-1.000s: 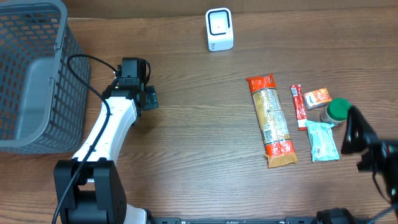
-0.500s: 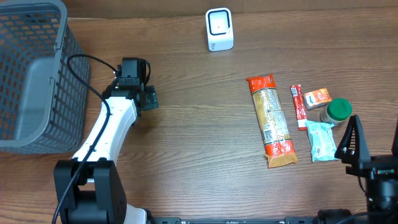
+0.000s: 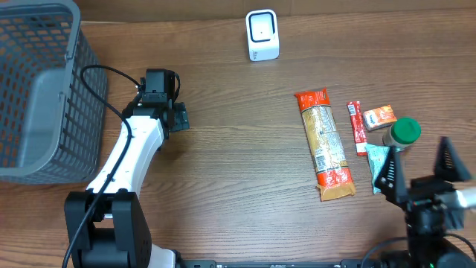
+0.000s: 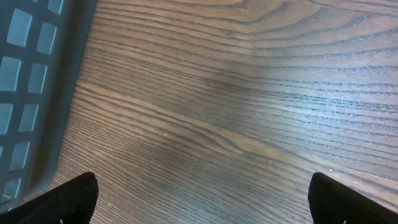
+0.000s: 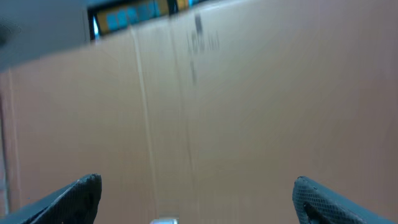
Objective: Scan the item barcode
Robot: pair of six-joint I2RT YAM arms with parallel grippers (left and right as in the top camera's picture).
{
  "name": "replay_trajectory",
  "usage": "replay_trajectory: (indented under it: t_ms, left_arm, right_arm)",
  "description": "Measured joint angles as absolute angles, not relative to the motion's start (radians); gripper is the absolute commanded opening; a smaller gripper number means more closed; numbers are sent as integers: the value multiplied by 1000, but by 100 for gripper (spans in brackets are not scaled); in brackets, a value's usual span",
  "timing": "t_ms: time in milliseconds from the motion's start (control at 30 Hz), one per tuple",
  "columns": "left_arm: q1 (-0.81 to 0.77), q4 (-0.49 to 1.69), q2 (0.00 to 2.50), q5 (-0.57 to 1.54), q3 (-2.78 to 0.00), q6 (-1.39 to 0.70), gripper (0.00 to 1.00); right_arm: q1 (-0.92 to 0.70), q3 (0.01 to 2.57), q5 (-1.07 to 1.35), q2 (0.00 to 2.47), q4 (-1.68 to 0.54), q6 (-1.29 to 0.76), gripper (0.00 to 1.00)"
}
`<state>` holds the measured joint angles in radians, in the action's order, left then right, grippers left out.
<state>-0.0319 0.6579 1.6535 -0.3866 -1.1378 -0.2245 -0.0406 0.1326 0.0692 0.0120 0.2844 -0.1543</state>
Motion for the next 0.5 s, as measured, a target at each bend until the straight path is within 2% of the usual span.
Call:
replay_trajectory:
  t_ms: [200, 500]
  left_arm:
    - [-32, 658, 1654, -387, -1137, -224, 100]
    - [-32, 657, 1654, -387, -1138, -224, 100]
  right_arm:
    - [-40, 25, 102, 12, 255, -157, 100]
    - [-40, 19, 108, 11, -59, -157, 100]
